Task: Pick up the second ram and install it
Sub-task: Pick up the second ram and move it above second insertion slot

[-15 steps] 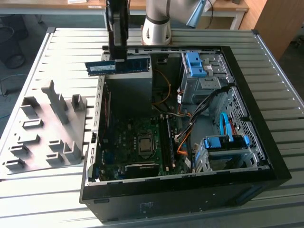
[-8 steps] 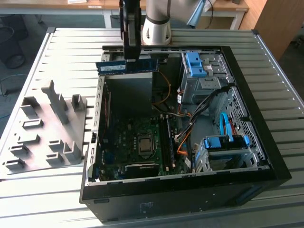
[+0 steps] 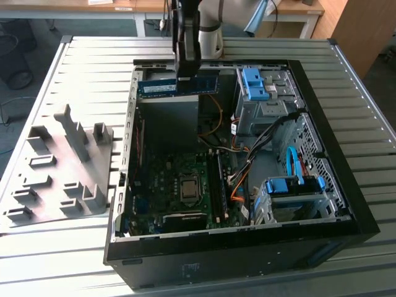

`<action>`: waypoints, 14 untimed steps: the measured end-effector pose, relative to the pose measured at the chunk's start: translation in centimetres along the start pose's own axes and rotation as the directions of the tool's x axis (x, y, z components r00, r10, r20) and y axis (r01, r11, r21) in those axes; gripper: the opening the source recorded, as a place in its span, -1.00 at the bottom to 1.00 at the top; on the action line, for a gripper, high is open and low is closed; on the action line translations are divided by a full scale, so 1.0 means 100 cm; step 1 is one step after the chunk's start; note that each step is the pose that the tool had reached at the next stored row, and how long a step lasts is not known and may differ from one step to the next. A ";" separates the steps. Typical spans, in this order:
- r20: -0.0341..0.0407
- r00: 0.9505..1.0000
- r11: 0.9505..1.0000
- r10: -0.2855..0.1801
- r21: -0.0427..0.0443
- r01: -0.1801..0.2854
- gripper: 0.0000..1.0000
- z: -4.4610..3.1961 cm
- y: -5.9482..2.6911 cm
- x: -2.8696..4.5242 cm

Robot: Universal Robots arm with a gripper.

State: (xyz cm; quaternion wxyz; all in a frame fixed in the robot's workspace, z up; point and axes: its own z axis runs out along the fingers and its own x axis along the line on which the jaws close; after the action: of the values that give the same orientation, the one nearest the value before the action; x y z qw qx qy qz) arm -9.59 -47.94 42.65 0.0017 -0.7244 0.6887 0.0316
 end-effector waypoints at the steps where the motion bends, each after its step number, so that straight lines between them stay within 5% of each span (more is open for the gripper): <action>1: 0.000 1.000 1.000 0.000 0.000 0.000 -0.73 0.0000 -0.0023 0.0001; 14: 0.000 1.000 1.000 0.000 0.000 0.000 -0.73 -0.0007 -0.0325 0.0017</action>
State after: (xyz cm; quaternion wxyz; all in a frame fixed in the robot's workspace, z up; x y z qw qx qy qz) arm -6.34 -47.94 42.59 0.0016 -0.7244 0.6887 0.0317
